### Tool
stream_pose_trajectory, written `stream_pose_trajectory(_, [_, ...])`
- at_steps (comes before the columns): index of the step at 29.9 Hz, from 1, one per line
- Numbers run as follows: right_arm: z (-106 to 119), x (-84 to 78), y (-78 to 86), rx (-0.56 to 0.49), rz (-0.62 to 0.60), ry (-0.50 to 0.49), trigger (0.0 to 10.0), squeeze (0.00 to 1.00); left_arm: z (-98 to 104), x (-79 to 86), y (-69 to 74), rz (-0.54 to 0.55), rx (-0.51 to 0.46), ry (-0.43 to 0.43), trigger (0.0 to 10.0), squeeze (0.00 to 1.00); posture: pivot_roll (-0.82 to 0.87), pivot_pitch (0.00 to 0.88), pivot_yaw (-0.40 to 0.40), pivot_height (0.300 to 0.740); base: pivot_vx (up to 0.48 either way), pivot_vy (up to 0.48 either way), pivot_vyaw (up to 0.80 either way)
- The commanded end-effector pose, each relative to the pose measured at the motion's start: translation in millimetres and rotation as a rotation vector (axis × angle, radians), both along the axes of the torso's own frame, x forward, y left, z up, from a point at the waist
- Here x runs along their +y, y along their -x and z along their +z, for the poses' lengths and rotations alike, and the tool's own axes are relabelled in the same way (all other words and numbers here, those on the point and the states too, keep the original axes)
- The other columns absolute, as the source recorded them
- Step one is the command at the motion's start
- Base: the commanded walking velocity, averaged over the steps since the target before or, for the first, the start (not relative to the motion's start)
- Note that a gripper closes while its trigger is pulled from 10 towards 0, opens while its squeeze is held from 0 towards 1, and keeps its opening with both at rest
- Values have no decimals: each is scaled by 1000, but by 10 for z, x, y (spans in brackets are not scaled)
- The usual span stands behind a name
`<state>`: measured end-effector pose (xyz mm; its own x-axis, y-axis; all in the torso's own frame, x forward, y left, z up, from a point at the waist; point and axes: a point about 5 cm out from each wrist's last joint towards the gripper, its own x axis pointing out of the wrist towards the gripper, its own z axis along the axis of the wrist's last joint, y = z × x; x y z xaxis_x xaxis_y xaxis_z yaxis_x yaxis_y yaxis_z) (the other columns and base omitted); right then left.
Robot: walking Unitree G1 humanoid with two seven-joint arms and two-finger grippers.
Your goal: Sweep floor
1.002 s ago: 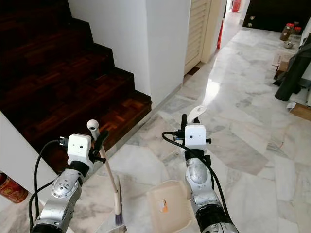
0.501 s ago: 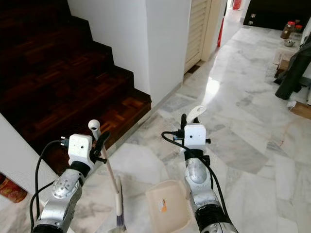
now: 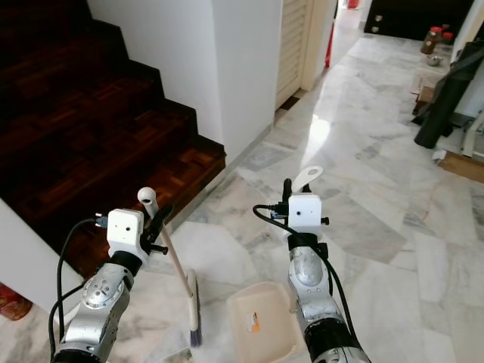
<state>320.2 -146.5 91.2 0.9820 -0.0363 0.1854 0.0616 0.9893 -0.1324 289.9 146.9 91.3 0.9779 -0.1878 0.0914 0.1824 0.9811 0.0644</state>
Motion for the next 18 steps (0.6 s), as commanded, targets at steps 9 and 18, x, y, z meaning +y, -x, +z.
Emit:
stream_pose_trajectory(9, [63, 98, -29, -27, 25, -1, 10000, 0, 97, 32, -25, 0, -38, -11, 10000, 0, 90, 0, 37, 740, 0, 480, 0])
stream_pose_trajectory(18, [54, 79, -36, -15, 16, -1, 10000, 0, 107, 35, -26, -4, -45, -20, 10000, 0, 89, 0, 38, 740, 0, 160, -265])
